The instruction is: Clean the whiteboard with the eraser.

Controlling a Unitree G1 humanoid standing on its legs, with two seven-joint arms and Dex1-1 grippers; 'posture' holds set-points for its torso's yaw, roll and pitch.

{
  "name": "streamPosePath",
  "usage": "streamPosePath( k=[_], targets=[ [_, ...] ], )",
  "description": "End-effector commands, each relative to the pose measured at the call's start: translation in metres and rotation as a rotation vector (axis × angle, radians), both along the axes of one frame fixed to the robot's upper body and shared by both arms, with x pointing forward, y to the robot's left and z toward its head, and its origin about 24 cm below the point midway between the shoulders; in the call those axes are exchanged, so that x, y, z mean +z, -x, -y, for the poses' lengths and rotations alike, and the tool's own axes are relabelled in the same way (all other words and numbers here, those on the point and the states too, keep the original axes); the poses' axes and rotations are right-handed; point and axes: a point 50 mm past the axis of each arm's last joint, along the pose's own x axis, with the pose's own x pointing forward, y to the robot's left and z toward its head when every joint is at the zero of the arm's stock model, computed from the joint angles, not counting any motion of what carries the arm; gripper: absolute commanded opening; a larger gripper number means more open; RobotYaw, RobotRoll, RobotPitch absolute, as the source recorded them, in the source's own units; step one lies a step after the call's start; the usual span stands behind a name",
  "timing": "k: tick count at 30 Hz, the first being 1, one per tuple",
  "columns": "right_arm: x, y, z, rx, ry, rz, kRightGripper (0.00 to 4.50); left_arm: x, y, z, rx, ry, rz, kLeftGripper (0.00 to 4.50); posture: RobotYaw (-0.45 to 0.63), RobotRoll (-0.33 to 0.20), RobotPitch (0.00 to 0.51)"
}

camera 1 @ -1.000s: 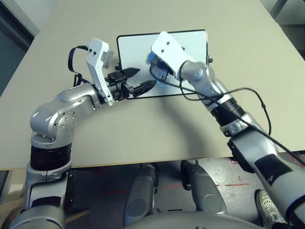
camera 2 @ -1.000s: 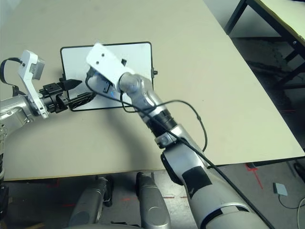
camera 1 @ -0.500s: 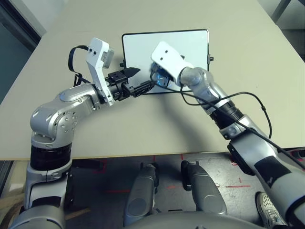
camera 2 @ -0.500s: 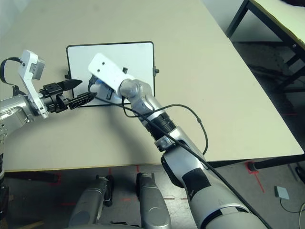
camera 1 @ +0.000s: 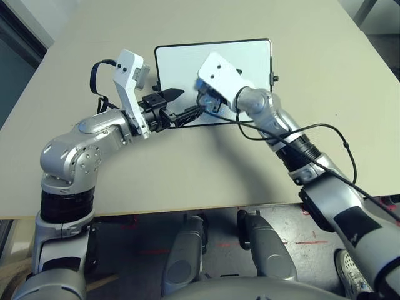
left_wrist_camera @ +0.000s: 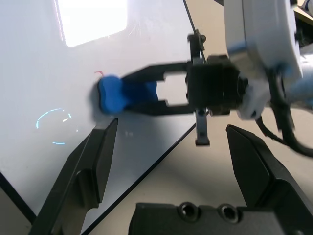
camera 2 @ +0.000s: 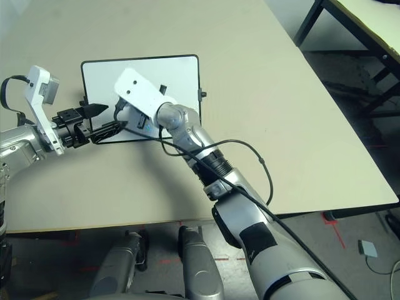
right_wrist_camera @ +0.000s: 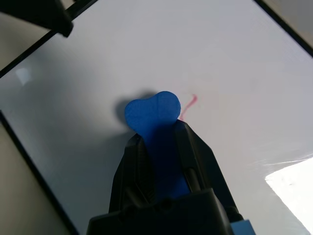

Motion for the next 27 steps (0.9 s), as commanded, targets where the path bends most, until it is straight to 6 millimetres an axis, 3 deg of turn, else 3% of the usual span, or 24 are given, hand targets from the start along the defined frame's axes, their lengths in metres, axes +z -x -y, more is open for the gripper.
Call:
streamPosePath(
  k=[1,4,7,21,23,27],
  targets=[
    [-0.005,-0.012,0.013,-0.106,0.027,-0.008,0.8,-0.002,0.003,0.002,-0.008,-0.004,-0.008,4.5,0.12,0.0,0.25],
    [0.012,-0.02,0.015,-0.144,-0.009,0.059,0.8,-0.002,0.003,0.002,-0.008,-0.004,-0.009,4.5,0.12,0.0,0.25],
    [0.015,-0.024,0.017,-0.161,-0.012,0.079,0.8,-0.002,0.002,0.002,-0.009,-0.003,-0.008,4.5,0.12,0.0,0.251],
    [-0.041,0.004,0.017,-0.077,0.153,-0.085,0.8,-0.003,0.002,0.003,-0.013,-0.001,-0.009,4.5,0.12,0.0,0.253],
    [-0.041,0.004,0.018,-0.079,0.157,-0.081,0.8,-0.002,0.002,0.003,-0.012,-0.001,-0.009,4.5,0.12,0.0,0.254],
    [-0.021,-0.006,0.02,-0.122,0.115,-0.013,0.8,-0.002,0.002,0.003,-0.012,-0.001,-0.008,4.5,0.11,0.0,0.252]
  ],
)
